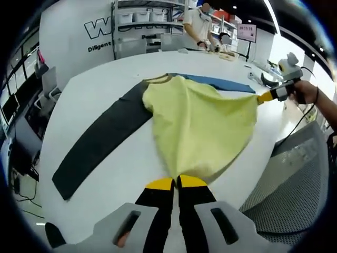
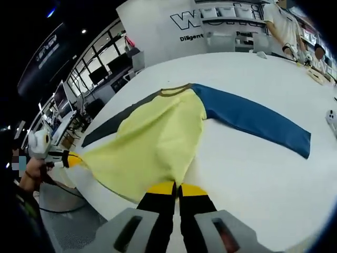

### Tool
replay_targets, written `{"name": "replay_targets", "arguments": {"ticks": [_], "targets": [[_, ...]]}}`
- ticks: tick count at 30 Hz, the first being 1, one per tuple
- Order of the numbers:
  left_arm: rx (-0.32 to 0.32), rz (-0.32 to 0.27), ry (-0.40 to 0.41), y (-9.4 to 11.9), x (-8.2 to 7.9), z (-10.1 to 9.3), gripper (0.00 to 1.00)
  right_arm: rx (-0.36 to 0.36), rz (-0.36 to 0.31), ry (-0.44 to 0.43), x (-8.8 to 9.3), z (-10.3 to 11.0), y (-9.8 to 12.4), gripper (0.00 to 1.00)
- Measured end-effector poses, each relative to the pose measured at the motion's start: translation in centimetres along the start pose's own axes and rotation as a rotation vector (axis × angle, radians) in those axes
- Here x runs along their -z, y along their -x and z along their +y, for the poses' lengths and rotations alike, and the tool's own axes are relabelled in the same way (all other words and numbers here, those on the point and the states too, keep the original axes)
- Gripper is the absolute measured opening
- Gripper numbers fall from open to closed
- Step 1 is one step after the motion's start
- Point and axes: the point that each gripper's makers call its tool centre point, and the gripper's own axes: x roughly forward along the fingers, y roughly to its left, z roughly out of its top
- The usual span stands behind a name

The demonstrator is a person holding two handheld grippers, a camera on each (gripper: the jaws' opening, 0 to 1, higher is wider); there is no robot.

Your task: Fold the garment on the visible template until the final outline fits inside the template.

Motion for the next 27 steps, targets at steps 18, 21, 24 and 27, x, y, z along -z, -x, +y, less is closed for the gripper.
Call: {"name": "replay_targets", "arguments": {"ticks": [18,21,24,27], "targets": [[0.026,0.127,-0.064,-1.1,3.6,-0.6,0.03,0.034,0.150,-0.003,4.2,-2.3,0.6,0.00],[0.036,0.142,-0.065,-1.3,4.1,-0.8,0.03,0.045,0.182,0.005,5.0,-2.7,0.6,0.00],[0.042,0.151,-0.063,-1.3,4.3,-1.0,0.03,0.047,0.204,-0.001,5.5,-3.0,0.5,0.00],[0.044,0.160,-0.057,-1.3,4.5,-1.0,0.03,0.060,0.246,0.014,6.3,-3.2,0.5,0.00]]}}
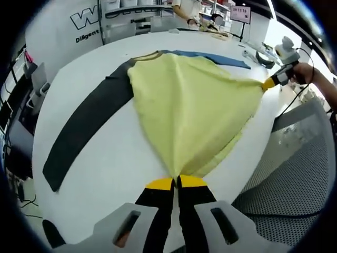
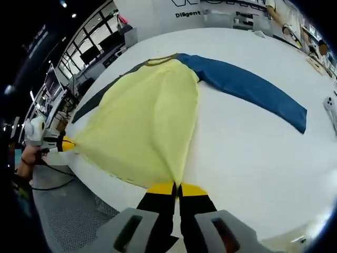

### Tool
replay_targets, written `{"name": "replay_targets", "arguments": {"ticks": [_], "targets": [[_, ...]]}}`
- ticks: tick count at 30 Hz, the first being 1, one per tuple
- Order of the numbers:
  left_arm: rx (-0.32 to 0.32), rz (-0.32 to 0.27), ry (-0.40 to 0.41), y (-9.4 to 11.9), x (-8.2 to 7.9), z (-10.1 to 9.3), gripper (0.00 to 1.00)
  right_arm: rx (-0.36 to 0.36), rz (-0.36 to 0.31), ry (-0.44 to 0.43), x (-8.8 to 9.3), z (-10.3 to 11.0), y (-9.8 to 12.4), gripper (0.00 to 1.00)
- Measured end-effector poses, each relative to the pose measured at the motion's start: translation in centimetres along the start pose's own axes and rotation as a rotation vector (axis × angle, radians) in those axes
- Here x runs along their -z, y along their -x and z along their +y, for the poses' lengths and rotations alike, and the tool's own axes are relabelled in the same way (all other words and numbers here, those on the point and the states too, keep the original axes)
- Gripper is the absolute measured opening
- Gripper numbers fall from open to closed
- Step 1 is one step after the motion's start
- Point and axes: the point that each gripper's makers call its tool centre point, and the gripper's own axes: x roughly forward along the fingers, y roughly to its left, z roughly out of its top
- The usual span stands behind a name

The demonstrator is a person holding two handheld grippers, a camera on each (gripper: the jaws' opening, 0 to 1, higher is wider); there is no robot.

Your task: Fold the garment on the visible template until the final outline fits inside the template.

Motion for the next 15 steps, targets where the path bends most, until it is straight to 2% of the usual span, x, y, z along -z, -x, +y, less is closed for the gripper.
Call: {"name": "replay_targets", "arguments": {"ticks": [1,6,11,15], "targets": [[-0.001,0.005,0.001,0.0,0.1,0.0,0.03,0.005,0.025,-0.002,0.4,-0.1,-0.1,0.00],[-0.001,0.013,0.002,0.0,0.3,-0.1,0.03,0.016,0.067,0.010,1.3,-0.1,-0.5,0.00],[-0.005,0.028,-0.006,-0.1,0.7,-0.1,0.03,0.027,0.093,0.028,1.8,-0.2,-0.6,0.00],[0.001,0.041,-0.012,-0.2,0.9,-0.4,0.03,0.047,0.127,0.071,2.2,-0.6,-0.6,0.00]]}}
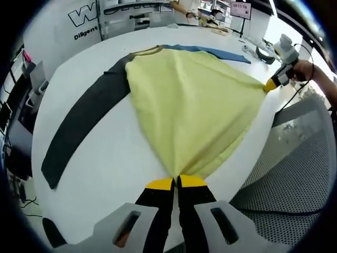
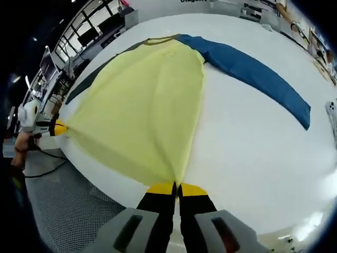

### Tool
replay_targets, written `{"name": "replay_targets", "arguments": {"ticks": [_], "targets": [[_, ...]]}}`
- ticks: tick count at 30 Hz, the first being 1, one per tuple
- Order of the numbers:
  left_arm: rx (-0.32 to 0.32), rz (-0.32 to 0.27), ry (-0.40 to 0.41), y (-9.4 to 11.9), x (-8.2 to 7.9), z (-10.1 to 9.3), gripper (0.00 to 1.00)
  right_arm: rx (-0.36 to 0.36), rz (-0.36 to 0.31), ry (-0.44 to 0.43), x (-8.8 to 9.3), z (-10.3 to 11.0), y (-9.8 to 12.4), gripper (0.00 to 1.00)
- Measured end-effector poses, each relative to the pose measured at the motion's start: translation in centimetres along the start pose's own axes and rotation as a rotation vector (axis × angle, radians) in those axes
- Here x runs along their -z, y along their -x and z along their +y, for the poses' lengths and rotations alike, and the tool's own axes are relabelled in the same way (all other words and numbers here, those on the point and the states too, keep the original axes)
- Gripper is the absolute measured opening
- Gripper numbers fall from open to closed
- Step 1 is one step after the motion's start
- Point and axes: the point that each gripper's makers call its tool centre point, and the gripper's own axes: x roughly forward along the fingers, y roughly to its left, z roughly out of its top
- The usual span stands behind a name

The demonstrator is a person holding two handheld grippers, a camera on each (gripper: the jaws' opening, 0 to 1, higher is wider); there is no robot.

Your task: Fold the garment on the visible template until the final outline fits inside the template.

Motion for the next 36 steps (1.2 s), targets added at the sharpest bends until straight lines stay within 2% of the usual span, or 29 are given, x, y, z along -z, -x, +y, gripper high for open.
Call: {"name": "replay_targets", "arguments": {"ticks": [12,21,25,27,29,31,33,34,36], "targets": [[0.013,0.023,-0.002,-0.4,0.5,-0.4,0.03,0.015,0.046,0.031,0.8,-0.4,-0.2,0.00],[0.023,0.022,-0.012,-0.3,0.4,-0.6,0.03,0.003,0.033,0.009,0.7,-0.4,-0.2,0.00],[0.036,0.018,-0.041,-0.3,0.3,-0.8,0.04,0.039,0.032,0.009,0.9,-1.1,0.1,0.01],[0.058,-0.001,-0.024,0.0,0.0,-1.0,0.07,0.040,0.038,0.012,1.0,-1.1,0.2,0.02],[0.045,-0.013,-0.063,0.4,-0.3,-0.6,0.07,0.050,0.020,0.001,0.5,-1.3,0.9,0.03],[0.033,0.008,-0.060,0.8,-0.2,-0.3,0.08,0.076,-0.003,0.025,-0.1,-1.6,1.3,0.08],[0.026,0.005,-0.056,1.1,-0.3,0.2,0.11,0.094,-0.039,0.071,-1.1,-1.7,1.6,0.14],[0.023,0.005,-0.052,1.3,-0.3,0.5,0.11,0.094,-0.031,0.065,-1.2,-1.4,1.9,0.13],[0.008,0.006,-0.044,1.6,-0.3,1.1,0.11,0.102,-0.061,0.068,-2.1,-1.3,2.1,0.14]]}}
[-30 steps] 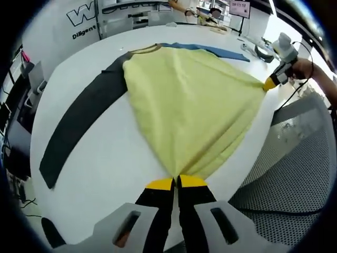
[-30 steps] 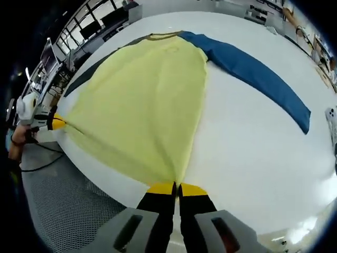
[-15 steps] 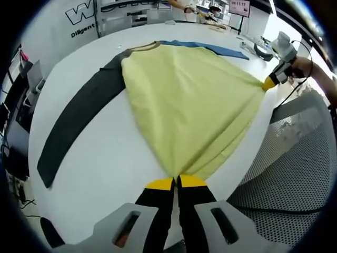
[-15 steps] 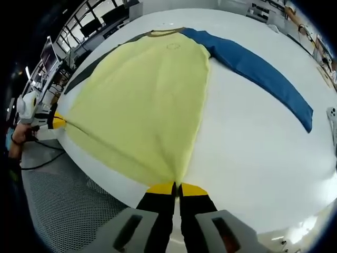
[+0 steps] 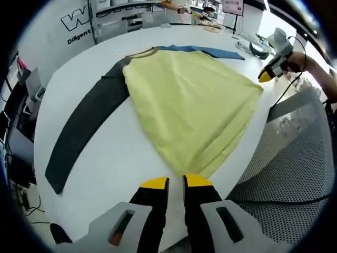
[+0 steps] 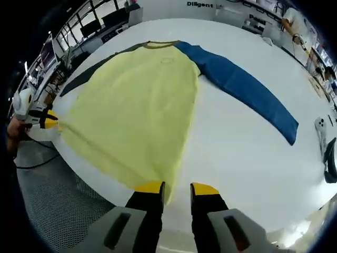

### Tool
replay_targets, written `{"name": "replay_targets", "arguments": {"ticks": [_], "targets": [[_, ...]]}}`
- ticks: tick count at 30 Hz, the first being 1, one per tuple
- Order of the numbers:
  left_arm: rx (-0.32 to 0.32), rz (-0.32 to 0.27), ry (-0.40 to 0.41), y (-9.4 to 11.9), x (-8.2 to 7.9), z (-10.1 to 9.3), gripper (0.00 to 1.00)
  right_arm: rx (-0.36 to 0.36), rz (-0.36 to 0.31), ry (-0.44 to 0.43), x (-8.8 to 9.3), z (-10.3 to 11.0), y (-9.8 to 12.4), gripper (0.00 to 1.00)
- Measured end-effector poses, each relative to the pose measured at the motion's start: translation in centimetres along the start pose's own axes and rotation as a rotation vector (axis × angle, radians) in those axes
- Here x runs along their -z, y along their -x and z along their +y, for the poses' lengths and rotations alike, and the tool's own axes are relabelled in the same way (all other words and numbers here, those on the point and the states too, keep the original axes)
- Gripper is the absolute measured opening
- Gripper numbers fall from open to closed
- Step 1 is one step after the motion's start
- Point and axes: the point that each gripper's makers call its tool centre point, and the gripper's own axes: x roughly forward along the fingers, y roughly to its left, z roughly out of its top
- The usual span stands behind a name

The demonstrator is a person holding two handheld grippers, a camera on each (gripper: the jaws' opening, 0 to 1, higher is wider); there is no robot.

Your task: Fold the garment on the visible template until the final outline fits inside the template.

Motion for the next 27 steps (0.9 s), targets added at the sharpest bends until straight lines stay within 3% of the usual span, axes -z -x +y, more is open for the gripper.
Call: {"name": "replay_targets", "arguments": {"ticks": [10,12,18,21,27], "targets": [[-0.095,-0.056,0.035,1.0,-0.6,2.5,0.13,-0.001,-0.045,0.013,-1.4,0.5,-0.3,0.16],[-0.101,-0.067,0.032,1.0,-0.8,2.6,0.13,-0.008,-0.085,0.020,-2.1,0.7,-0.4,0.16],[-0.039,-0.062,-0.038,0.7,-1.1,0.2,0.12,-0.032,-0.012,0.059,-0.5,1.3,-0.7,0.12],[-0.015,-0.060,-0.094,0.5,-1.1,-0.9,0.07,-0.048,0.018,0.127,0.5,1.7,-0.8,0.09],[0.038,-0.041,-0.140,0.0,-0.8,-2.5,0.09,-0.085,0.041,0.126,1.3,2.3,-0.8,0.09]]}}
